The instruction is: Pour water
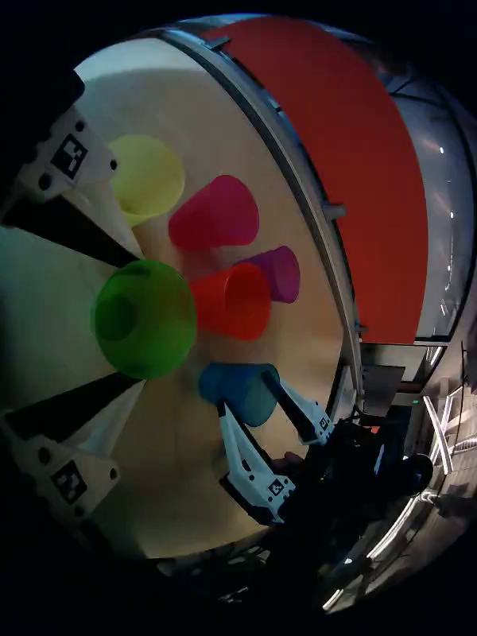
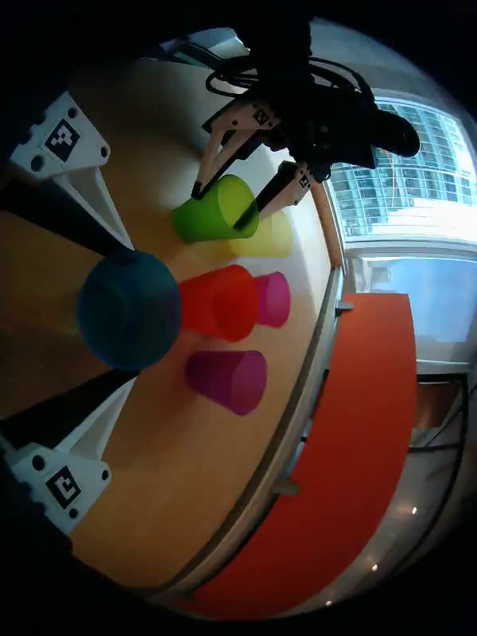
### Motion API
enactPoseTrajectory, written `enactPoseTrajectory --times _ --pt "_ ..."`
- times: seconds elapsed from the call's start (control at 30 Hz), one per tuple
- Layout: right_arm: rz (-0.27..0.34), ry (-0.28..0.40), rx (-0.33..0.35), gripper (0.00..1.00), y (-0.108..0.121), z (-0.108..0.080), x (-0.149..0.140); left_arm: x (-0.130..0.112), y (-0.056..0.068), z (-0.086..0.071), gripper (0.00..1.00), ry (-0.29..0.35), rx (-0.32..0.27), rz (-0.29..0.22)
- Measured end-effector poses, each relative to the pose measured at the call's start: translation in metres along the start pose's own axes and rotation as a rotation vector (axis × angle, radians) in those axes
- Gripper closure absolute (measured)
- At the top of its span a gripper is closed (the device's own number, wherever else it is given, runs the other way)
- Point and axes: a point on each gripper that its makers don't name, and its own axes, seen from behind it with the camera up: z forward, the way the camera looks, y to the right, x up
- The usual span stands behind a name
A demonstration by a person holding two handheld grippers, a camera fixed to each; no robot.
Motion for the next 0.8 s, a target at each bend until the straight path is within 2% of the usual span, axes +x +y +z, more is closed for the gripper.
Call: enactPoseTrajectory --times 0.3,0.47,0.8 --pt "0.000 0.003 0.002 0.00 -0.0010 0.0001 0.0009 0.0002 0.0018 0.0002 0.14 0.000 -0.002 0.012" --pt "-0.003 0.005 0.009 0.08 -0.0031 0.0009 0.0005 0.0000 0.0002 -0.0005 0.14 0.002 -0.001 0.003" --pt "-0.011 0.010 0.010 0.10 -0.0052 -0.0010 0.0005 0.0030 0.0040 -0.0042 0.14 0.012 -0.007 0.006"
